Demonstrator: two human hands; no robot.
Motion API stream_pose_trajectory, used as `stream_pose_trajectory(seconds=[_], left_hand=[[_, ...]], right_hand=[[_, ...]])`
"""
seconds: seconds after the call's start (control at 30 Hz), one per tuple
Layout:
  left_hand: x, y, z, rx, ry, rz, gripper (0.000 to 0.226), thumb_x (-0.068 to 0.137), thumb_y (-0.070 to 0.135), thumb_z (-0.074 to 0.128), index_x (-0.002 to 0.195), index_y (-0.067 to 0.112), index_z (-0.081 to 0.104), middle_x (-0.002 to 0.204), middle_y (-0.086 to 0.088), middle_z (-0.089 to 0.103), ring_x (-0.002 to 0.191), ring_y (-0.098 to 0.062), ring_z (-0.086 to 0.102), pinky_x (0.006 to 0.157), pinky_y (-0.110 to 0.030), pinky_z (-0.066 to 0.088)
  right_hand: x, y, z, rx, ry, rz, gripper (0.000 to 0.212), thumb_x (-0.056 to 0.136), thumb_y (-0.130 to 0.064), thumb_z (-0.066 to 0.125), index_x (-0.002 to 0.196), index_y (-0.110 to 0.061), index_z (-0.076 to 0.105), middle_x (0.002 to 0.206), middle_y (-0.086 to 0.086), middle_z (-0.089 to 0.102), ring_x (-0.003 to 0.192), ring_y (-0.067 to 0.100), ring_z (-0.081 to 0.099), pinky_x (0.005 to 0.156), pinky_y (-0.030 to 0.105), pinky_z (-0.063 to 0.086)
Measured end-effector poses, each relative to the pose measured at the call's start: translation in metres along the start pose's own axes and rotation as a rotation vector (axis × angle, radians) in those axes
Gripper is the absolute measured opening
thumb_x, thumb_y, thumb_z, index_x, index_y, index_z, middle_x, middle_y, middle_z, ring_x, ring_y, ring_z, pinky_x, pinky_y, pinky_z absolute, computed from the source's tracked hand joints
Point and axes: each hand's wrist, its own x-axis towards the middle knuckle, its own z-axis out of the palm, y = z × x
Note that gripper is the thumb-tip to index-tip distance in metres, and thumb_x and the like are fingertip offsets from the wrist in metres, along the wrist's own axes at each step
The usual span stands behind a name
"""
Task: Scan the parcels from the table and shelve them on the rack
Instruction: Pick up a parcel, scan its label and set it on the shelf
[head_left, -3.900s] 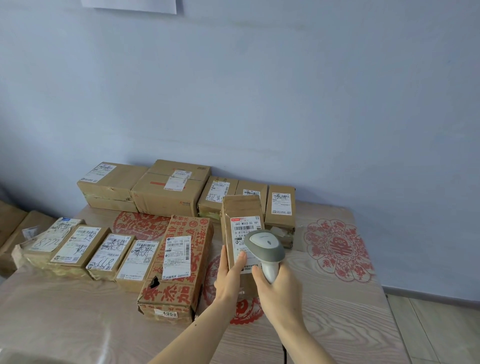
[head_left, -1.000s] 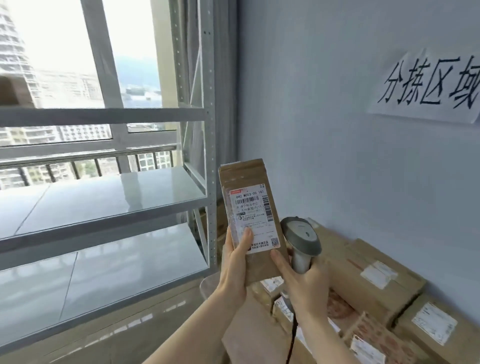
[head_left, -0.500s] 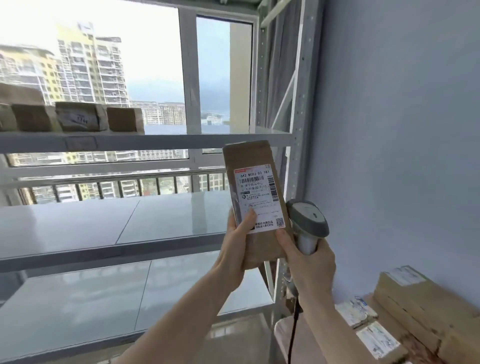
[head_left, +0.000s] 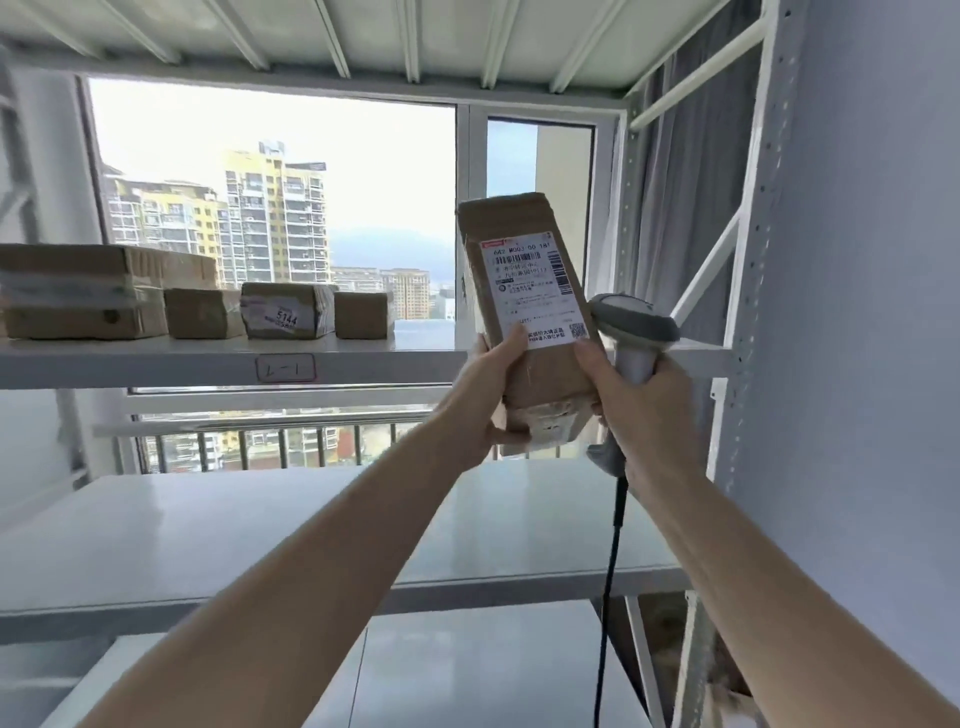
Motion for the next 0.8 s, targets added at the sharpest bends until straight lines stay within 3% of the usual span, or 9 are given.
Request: stream_pose_trajectory(seconds=[0.13, 0.3, 0.4, 0.57, 0.7, 0.8], left_hand=[[0.036, 0.038, -0.021, 0.100, 0.035, -0.001, 0.042, 0.099, 0.056, 0.051, 0.130, 0.027, 0.055, 0.110, -0.002, 0.068, 0.097, -0.024, 0.066, 0.088, -0.058, 0.056], [0.092, 0.076, -0.041, 0.260, 0.074, 0.003, 0.037, 0.099, 0.058, 0.044, 0.109, 0.025, 0.057, 0.118, -0.011, 0.061, 0.112, -0.038, 0.059, 0.078, -0.054, 0.060], [0.130, 0.095, -0.057, 0.354, 0.112, 0.020, 0.042, 0.099, 0.061, 0.042, 0.113, 0.024, 0.057, 0.126, -0.017, 0.058, 0.112, -0.041, 0.059, 0.069, -0.051, 0.062], [0.189, 0.118, -0.090, 0.464, 0.197, -0.060, 0.069, 0.090, 0.068, 0.045, 0.134, 0.015, 0.053, 0.128, -0.026, 0.058, 0.110, -0.047, 0.062, 0.062, -0.054, 0.061], [0.224, 0.128, -0.113, 0.507, 0.181, -0.146, 0.081, 0.076, 0.065, 0.047, 0.138, 0.014, 0.051, 0.118, -0.027, 0.065, 0.102, -0.044, 0.066, 0.068, -0.055, 0.059], [0.247, 0.134, -0.128, 0.569, 0.164, -0.177, 0.085, 0.076, 0.066, 0.044, 0.146, 0.018, 0.043, 0.121, -0.027, 0.062, 0.112, -0.044, 0.059, 0.088, -0.065, 0.051]], right_hand=[[0.044, -0.018, 0.040, 0.062, -0.064, 0.007, 0.049, 0.073, -0.051, 0.084, 0.093, -0.010, 0.067, 0.076, 0.006, 0.073, 0.061, 0.018, 0.069, 0.067, 0.041, 0.063], [0.107, -0.034, 0.090, 0.088, -0.121, -0.021, 0.056, 0.069, -0.051, 0.082, 0.098, -0.005, 0.067, 0.084, 0.011, 0.074, 0.062, 0.020, 0.068, 0.061, 0.034, 0.057], [0.139, -0.045, 0.116, 0.096, -0.140, -0.057, 0.059, 0.066, -0.051, 0.079, 0.098, -0.003, 0.066, 0.084, 0.013, 0.074, 0.063, 0.022, 0.068, 0.065, 0.040, 0.059], [0.180, -0.055, 0.159, 0.035, -0.225, -0.041, 0.045, 0.079, -0.045, 0.078, 0.092, -0.006, 0.059, 0.070, 0.009, 0.070, 0.067, 0.025, 0.072, 0.077, 0.045, 0.063], [0.200, -0.058, 0.189, -0.020, -0.223, -0.008, 0.051, 0.083, -0.048, 0.076, 0.103, -0.008, 0.052, 0.065, 0.004, 0.064, 0.060, 0.020, 0.067, 0.078, 0.042, 0.063], [0.212, -0.062, 0.206, -0.039, -0.242, 0.021, 0.050, 0.086, -0.045, 0.075, 0.109, -0.009, 0.049, 0.062, 0.004, 0.062, 0.060, 0.020, 0.067, 0.079, 0.041, 0.063]])
